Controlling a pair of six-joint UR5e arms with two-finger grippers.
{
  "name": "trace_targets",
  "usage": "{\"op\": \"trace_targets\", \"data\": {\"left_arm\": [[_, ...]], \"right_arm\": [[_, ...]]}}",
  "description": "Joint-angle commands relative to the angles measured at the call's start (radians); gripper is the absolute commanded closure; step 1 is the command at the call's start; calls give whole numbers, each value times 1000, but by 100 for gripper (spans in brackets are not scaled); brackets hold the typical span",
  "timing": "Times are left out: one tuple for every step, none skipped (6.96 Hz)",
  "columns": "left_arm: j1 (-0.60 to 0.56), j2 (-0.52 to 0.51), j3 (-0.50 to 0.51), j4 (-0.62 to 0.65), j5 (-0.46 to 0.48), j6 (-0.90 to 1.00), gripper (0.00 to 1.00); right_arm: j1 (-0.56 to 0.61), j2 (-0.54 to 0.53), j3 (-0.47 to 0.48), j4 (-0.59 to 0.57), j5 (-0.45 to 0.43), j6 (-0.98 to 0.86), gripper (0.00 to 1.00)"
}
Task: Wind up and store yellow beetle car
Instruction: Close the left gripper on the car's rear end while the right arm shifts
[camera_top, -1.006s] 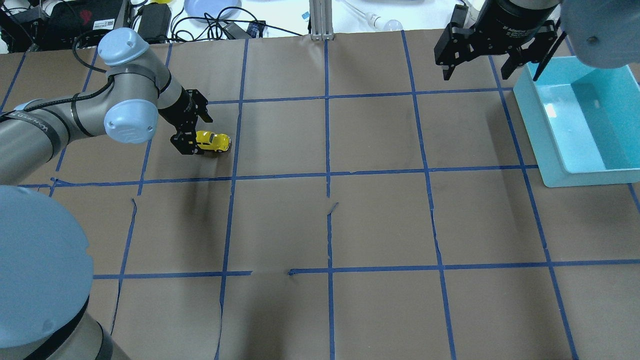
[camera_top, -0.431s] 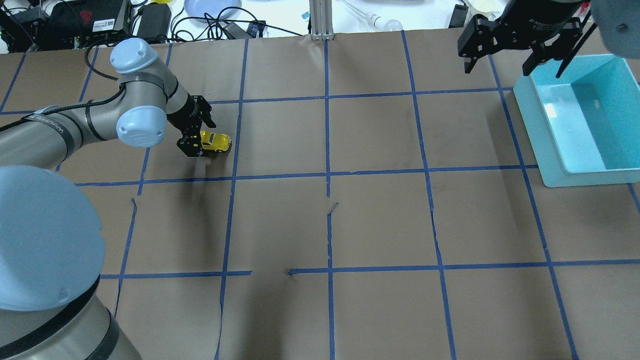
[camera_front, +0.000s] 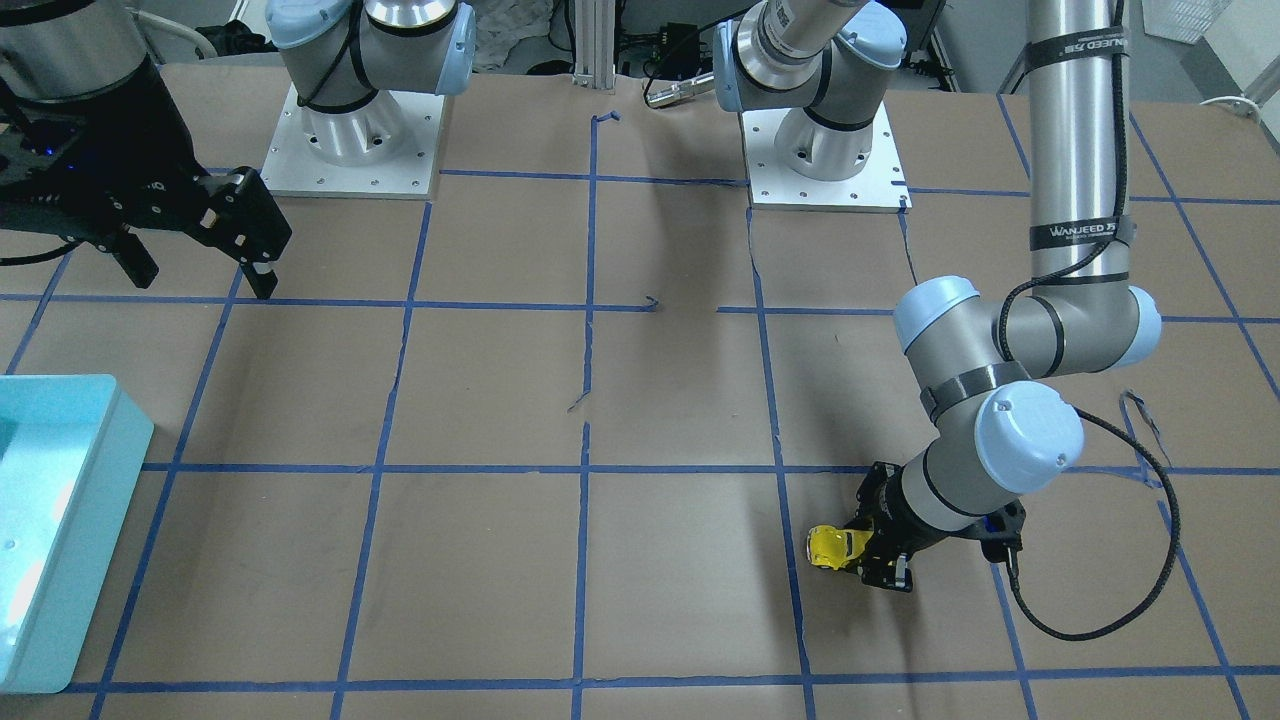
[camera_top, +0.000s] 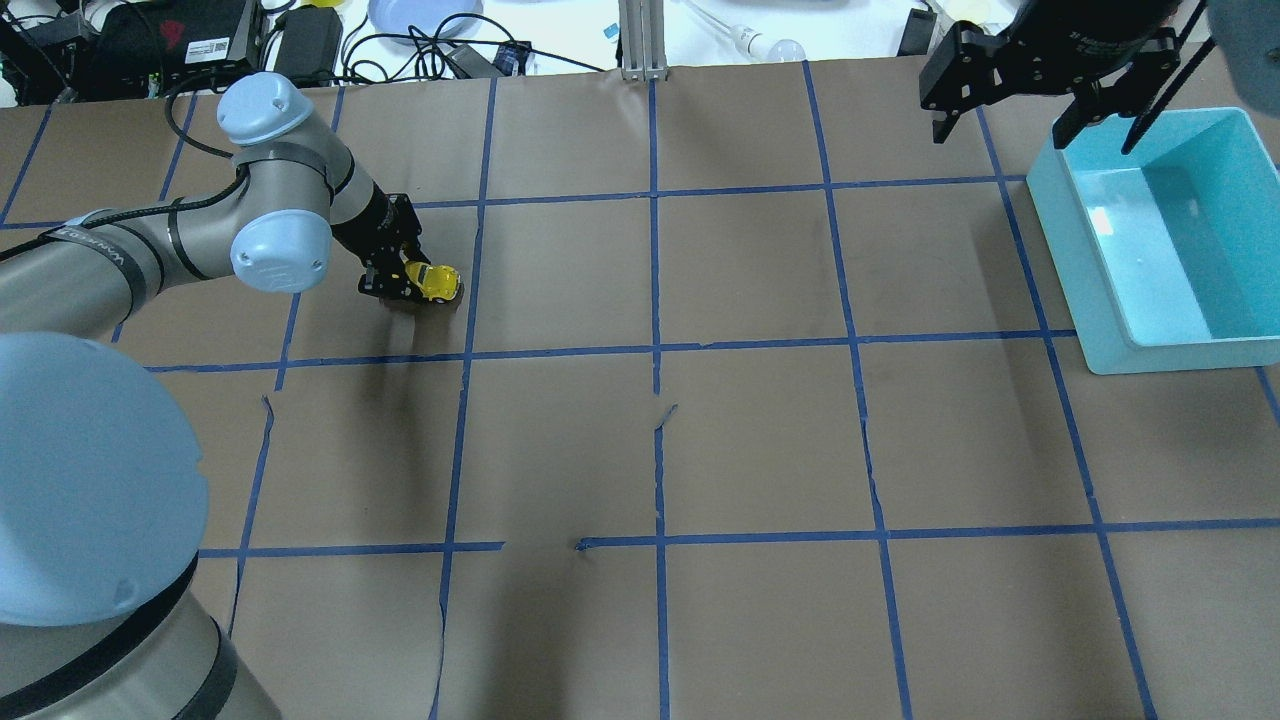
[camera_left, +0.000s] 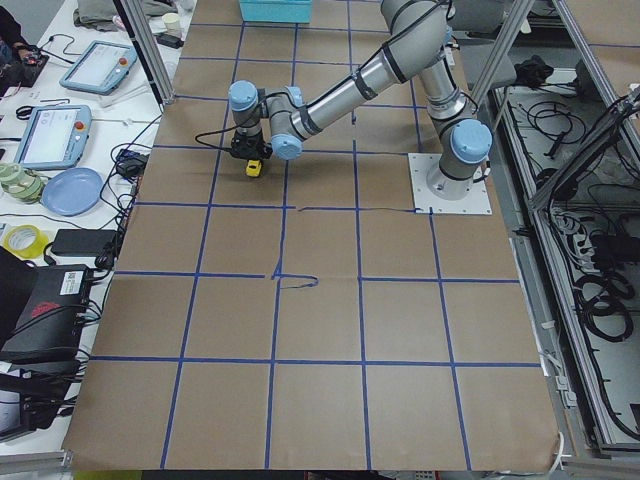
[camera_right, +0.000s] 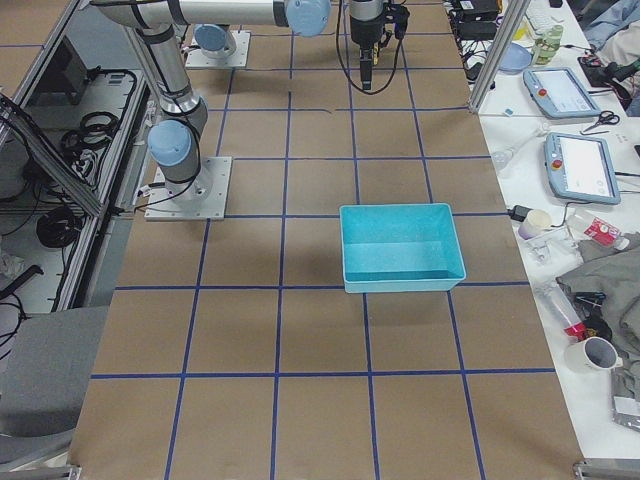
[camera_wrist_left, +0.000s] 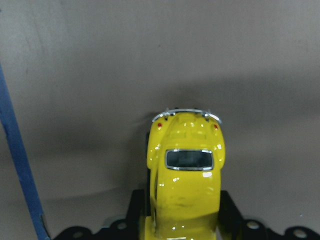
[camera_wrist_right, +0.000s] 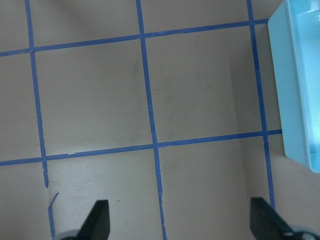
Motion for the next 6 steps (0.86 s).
{"op": "trace_targets", "data": {"left_arm": [[0,8,18,15,-14,-22,100],[-6,1,39,9,-84,-141,100],[-14,-4,41,13,-187,-212,100],[-27,-10,41,18,-194,-244,100],[-40,-19,41,21,-194,-312,100],[-44,-19,41,20,-198,-340,100]], "right_arm": [[78,-27,-1,20,-1,145,0],[104,-24,3,21,-10,187,0],[104,-18,16,23,-15,187,0],[103,-21,28,11,-15,189,0],[101,-22,28,12,-15,187,0],[101,-24,28,18,-16,187,0]]}}
